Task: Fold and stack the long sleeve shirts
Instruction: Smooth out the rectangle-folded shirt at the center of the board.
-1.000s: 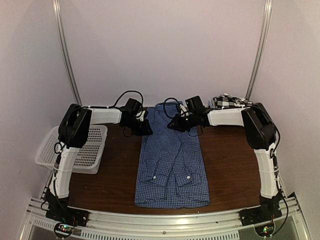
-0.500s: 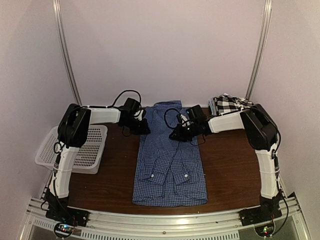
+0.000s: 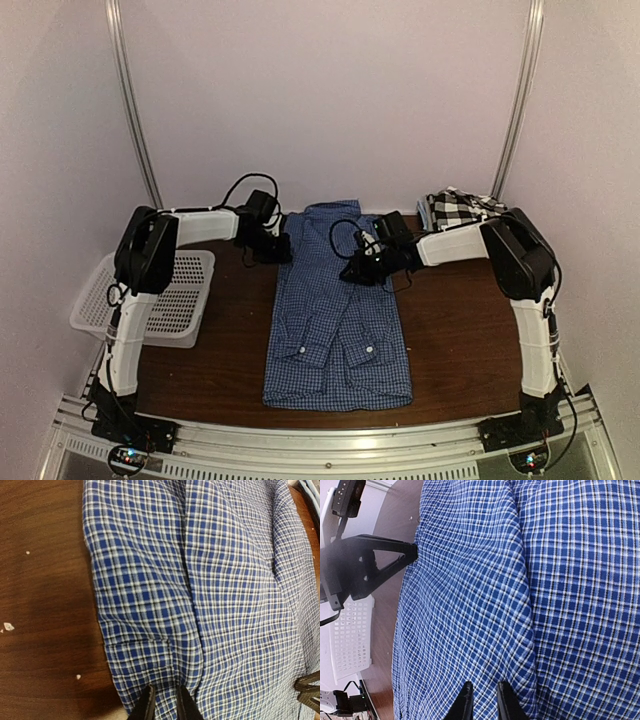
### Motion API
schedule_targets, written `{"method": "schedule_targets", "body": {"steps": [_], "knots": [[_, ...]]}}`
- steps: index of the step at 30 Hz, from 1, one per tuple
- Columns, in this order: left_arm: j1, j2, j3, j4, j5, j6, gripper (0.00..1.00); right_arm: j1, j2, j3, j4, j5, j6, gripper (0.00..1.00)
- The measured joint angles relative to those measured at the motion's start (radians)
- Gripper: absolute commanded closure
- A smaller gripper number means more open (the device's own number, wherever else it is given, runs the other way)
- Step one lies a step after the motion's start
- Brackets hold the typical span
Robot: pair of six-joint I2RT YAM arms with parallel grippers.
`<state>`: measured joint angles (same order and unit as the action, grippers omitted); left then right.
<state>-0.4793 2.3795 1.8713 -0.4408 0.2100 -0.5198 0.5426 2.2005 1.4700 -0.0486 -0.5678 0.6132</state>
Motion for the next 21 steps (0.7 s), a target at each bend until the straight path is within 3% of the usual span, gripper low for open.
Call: {"method": "schedule_targets", "body": {"steps": [9,13,21], "knots": [[0.002,-0.086,-0.047,-0.024,-0.002,0.014,0.83,0.000,-0.004,-0.002,-0.022,0.006,-0.004,0.80],[0.002,-0.215,-0.193,0.007,0.021,0.010,0.83,0.000,-0.065,-0.058,-0.027,0.021,-0.005,0.80],[-0.006,-0.465,-0.565,0.116,0.092,-0.029,0.79,0.012,-0.347,-0.311,0.013,0.054,0.006,0.77]]}}
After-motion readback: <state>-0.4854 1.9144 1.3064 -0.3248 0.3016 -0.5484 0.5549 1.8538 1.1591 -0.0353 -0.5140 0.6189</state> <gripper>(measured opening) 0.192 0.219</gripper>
